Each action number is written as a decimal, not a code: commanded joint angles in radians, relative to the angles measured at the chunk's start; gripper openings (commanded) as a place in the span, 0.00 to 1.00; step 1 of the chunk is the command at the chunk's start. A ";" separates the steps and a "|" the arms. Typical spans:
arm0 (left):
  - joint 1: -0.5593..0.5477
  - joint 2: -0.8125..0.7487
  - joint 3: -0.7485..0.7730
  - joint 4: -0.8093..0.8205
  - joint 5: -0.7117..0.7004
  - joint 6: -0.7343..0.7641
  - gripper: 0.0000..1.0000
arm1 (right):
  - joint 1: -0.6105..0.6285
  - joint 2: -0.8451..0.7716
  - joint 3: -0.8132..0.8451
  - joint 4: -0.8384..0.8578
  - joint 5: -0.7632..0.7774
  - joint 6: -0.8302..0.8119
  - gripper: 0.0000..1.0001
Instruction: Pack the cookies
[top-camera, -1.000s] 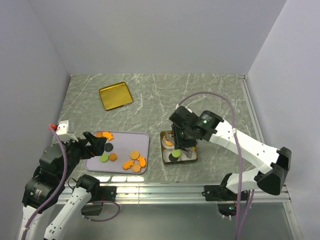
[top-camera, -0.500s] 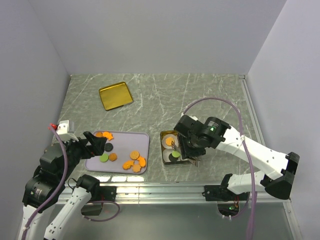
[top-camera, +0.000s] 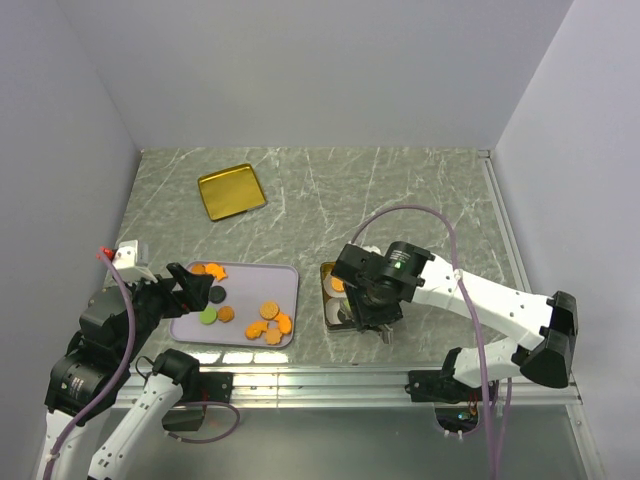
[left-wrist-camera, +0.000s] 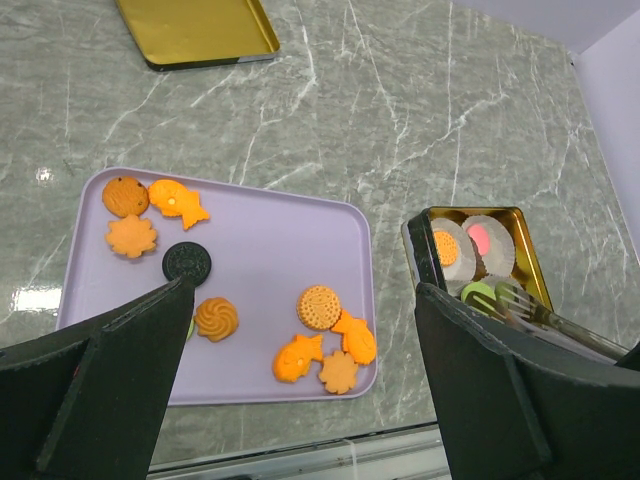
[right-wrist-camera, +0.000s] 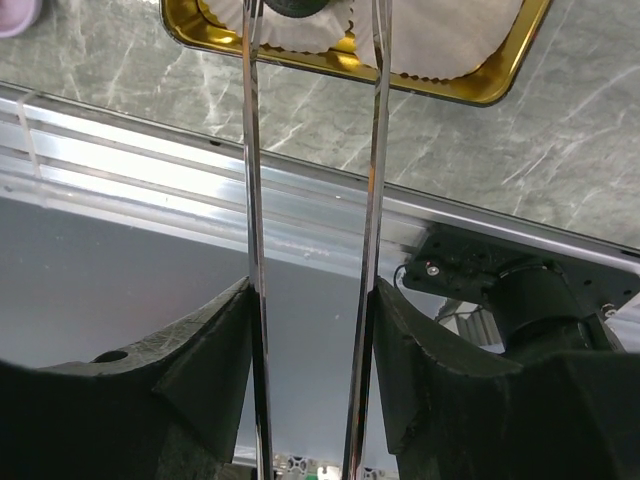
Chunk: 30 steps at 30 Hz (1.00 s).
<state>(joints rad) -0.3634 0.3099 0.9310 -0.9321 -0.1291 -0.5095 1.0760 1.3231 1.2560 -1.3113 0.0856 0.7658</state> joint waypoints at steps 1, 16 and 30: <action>0.004 -0.005 0.020 0.015 -0.004 0.003 0.98 | 0.007 0.007 0.006 0.014 0.022 0.017 0.55; 0.004 -0.020 0.015 0.016 -0.003 0.005 0.98 | 0.007 0.091 0.026 0.021 0.049 -0.002 0.52; 0.004 -0.022 0.014 0.019 0.000 0.008 0.99 | -0.008 0.054 0.114 -0.091 0.137 0.027 0.46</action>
<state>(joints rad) -0.3634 0.2951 0.9310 -0.9325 -0.1291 -0.5095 1.0771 1.4132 1.3113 -1.3293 0.1596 0.7689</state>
